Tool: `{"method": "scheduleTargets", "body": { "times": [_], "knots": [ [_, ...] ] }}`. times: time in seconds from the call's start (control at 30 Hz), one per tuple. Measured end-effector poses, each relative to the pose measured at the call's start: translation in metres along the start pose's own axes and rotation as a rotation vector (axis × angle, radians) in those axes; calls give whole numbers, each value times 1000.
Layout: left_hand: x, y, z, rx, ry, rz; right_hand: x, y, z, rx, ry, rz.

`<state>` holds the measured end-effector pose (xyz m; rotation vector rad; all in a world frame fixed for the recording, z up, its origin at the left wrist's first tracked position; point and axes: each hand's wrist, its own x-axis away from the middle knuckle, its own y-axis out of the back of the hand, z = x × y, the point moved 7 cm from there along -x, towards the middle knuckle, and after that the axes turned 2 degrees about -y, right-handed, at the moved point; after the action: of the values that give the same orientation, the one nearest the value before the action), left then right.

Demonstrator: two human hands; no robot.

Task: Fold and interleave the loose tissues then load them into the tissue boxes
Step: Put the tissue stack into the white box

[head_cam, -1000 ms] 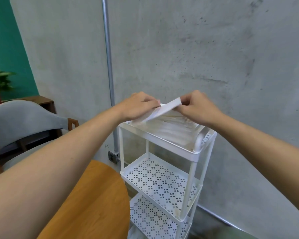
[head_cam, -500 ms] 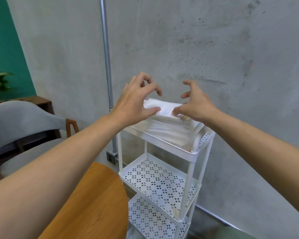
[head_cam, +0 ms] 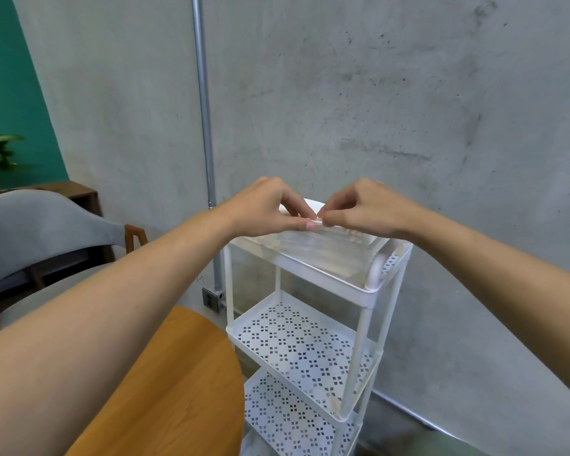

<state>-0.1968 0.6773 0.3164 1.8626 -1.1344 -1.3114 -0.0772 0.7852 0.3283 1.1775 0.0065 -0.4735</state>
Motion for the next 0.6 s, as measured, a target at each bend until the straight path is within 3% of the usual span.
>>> {"method": "scheduleTargets", "body": {
  "times": [0.13,0.6],
  "knots": [
    [-6,-2,0,-8,30,29,6,1,-1,-10,55,89],
    [-7,-5,1,4,108,-3,3,6,-2,150,201,-158]
  ]
}}
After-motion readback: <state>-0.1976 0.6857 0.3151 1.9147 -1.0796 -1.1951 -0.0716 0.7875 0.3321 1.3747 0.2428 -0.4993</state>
